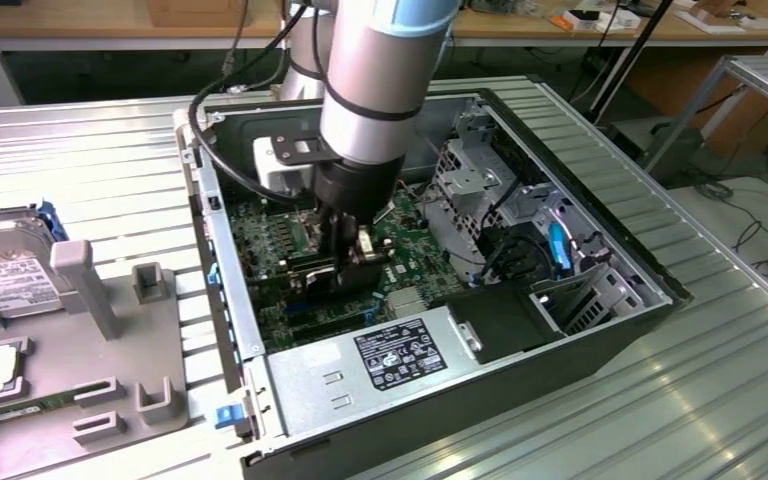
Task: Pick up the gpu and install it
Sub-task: 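Insert the gpu into the slot, then press down on the gpu until it lock into place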
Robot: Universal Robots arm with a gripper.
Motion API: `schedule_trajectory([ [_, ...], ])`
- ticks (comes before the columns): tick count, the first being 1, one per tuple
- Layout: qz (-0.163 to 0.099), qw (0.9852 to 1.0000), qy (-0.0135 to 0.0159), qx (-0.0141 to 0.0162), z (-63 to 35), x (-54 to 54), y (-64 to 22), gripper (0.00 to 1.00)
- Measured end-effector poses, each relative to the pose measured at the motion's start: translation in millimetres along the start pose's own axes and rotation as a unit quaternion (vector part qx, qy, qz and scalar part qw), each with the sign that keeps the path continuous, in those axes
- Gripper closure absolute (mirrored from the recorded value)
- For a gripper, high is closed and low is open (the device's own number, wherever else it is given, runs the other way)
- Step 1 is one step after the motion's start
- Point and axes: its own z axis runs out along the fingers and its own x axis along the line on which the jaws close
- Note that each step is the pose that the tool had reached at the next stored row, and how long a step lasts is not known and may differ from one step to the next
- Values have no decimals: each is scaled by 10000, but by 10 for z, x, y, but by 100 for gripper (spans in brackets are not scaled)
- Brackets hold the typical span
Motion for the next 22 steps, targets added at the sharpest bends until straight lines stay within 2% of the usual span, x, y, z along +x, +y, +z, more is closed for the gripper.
schedule_trajectory([
  [3,-3,10000,1,-2,-164,0,8,42],
  [4,-3,10000,-5,-1,-166,0,7,49],
  [5,-3,10000,-5,-1,-167,0,7,62],
  [10,-3,10000,-5,-1,-167,0,8,89],
  [20,-3,10000,-5,-1,-167,0,7,89],
  [21,-3,10000,-5,42,-165,1,8,89],
  [22,-3,9999,-9,112,-149,0,7,89],
])
